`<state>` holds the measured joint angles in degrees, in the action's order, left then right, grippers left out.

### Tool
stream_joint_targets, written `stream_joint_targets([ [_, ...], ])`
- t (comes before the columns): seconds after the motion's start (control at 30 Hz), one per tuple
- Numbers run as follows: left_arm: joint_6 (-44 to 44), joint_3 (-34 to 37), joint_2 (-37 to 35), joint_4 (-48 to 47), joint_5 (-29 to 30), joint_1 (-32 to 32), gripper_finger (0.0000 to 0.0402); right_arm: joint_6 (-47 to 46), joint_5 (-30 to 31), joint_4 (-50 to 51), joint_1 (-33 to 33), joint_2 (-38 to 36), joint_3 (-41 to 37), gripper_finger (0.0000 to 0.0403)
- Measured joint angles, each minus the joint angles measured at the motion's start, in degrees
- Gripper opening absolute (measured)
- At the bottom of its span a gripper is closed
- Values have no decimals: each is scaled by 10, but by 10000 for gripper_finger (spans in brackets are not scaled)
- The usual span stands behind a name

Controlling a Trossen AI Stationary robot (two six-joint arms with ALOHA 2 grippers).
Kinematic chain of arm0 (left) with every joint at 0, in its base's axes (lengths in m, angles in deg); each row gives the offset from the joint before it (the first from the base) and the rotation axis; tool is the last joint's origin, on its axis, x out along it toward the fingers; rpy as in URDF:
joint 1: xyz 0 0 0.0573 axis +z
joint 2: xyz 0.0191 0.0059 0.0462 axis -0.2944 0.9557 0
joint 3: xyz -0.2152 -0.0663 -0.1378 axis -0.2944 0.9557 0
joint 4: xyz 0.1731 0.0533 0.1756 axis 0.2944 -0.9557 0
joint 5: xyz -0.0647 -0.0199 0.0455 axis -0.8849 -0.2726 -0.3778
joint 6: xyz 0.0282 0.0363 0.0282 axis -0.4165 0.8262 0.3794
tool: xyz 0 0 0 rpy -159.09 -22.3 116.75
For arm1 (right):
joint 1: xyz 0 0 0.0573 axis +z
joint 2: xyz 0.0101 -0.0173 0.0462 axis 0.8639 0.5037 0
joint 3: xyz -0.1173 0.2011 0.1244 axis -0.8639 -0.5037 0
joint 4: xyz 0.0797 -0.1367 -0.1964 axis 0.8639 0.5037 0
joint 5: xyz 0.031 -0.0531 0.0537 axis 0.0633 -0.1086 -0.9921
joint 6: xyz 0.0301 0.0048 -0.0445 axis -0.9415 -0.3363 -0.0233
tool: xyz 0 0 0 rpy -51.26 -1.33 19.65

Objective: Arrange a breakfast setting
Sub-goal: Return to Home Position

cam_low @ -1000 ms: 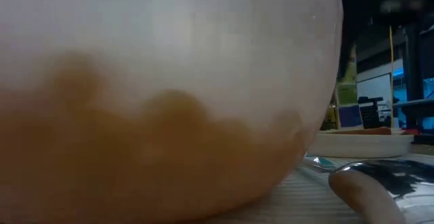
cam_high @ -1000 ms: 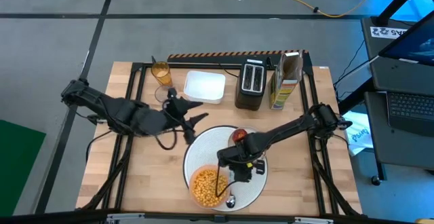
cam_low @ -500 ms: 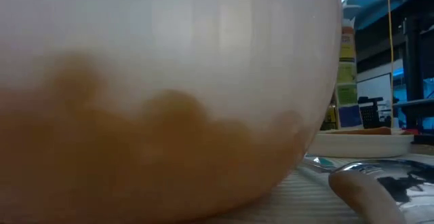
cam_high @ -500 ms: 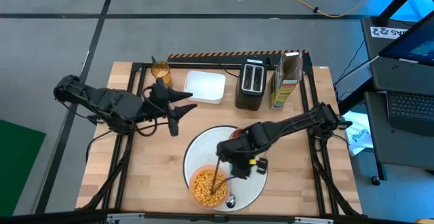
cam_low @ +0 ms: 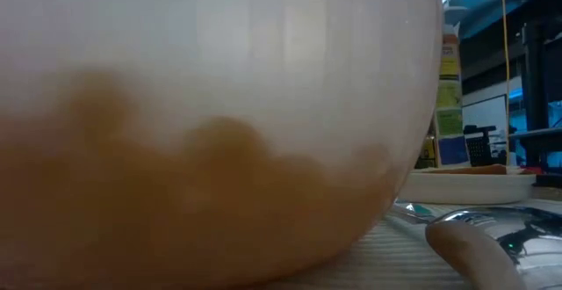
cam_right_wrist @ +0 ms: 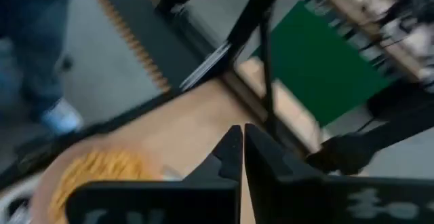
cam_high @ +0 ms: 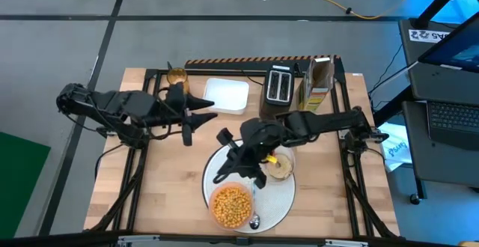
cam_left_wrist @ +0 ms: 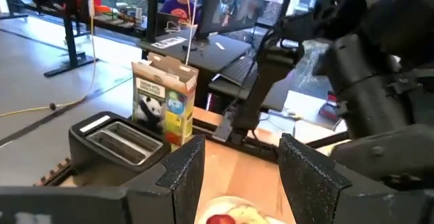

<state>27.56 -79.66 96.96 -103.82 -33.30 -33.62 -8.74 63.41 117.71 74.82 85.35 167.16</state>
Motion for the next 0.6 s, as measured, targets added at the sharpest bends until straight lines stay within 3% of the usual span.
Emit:
stream_joint_targets([
  [0.23,10,0,0,35,-7,8,174,-25,50,-37,3,0,0,2],
  [0.37,-46,12,0,57,-56,39,174,-24,63,-100,3,1,-1,1],
  [0.6,-49,127,1,259,-122,94,174,-14,53,-164,7,-7,-27,1],
])
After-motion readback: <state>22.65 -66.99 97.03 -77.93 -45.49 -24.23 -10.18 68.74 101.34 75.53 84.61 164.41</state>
